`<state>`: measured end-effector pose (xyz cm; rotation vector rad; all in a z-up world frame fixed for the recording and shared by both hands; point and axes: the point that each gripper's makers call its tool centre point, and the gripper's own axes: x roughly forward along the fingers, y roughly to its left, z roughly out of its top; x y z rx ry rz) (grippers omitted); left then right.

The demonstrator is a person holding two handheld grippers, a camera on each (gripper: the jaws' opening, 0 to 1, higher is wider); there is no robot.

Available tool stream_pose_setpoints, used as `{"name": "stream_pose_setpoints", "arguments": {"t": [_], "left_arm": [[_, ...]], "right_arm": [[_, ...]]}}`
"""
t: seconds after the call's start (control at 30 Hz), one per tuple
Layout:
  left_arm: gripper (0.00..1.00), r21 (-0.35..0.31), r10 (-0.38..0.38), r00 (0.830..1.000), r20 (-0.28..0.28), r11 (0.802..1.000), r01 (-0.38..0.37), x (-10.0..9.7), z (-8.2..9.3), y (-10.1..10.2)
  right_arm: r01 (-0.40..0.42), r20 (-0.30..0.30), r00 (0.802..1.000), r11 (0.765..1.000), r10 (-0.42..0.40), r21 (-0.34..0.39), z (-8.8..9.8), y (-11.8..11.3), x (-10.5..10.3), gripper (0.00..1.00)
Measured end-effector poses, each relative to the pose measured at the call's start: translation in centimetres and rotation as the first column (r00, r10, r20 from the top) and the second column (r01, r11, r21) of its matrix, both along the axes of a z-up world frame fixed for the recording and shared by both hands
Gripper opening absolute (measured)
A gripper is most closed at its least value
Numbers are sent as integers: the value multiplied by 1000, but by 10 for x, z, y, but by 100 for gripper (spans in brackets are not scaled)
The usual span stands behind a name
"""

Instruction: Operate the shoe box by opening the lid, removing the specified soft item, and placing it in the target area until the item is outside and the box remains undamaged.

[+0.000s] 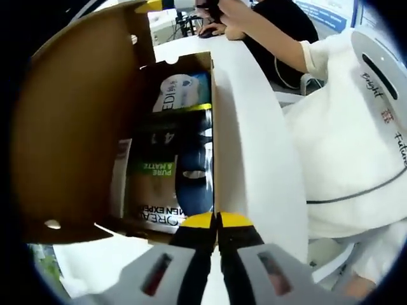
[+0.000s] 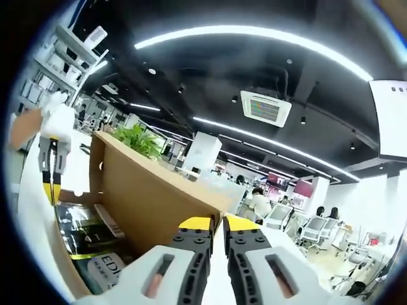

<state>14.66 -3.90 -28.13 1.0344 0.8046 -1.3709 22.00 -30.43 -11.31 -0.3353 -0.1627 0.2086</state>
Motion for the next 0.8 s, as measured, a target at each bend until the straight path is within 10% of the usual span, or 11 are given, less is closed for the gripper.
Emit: {"name": "stream_pose_setpoints", "arguments": {"t": [0.3, 0.6, 0.8], "left_arm": [[1, 8, -27, 1000, 11, 1000, 27, 0, -1, 0], [1, 34, 7, 1000, 2, 999, -7, -1, -2, 0], [1, 31, -34, 999, 40, 999, 33, -3, -2, 1]], "right_arm": [[5, -51, 999, 996, -1, 86, 3, 0, 8, 3], [63, -97, 993, 997, -68, -51, 6, -3, 29, 3], [69, -155, 986, 997, -61, 46, 7, -3, 36, 2]]}}
